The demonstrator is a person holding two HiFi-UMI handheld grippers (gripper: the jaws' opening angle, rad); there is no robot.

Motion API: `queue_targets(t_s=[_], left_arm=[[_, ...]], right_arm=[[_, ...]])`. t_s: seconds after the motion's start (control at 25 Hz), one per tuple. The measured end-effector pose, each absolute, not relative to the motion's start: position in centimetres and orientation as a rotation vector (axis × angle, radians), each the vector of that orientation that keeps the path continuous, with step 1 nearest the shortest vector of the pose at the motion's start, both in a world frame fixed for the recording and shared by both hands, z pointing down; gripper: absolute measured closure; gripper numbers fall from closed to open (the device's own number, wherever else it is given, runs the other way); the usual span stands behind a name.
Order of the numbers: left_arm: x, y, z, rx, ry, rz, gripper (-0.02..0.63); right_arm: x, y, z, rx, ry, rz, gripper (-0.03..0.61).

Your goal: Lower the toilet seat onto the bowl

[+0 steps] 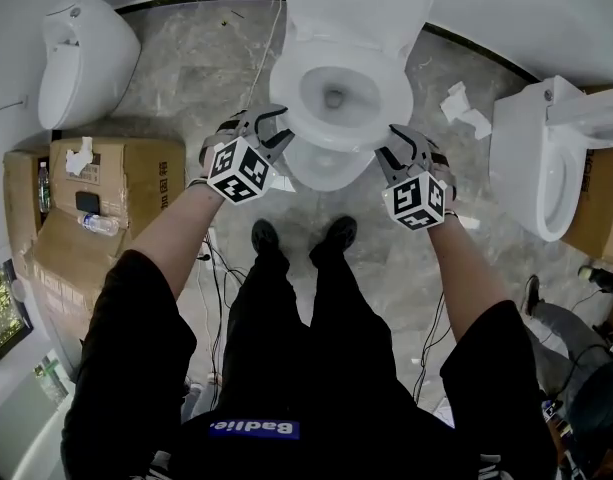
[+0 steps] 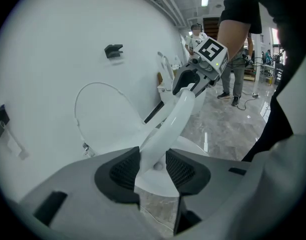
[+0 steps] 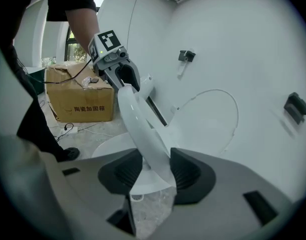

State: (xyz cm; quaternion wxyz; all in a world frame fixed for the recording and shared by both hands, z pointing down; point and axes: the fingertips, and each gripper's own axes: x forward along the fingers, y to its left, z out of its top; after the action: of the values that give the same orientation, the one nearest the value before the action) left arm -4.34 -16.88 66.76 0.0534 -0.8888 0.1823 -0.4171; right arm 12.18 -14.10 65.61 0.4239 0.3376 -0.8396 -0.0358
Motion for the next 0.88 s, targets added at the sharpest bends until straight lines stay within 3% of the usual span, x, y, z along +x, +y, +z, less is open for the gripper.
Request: queue_targets(t_s=[0.88], left_arm=[[-6.1,-8.0,77.0,-2.69,0.179,-1.255,0.425]], right_arm=[[10.1,-5.8,77.3,0.816,-1.81,-0.183,0.383]])
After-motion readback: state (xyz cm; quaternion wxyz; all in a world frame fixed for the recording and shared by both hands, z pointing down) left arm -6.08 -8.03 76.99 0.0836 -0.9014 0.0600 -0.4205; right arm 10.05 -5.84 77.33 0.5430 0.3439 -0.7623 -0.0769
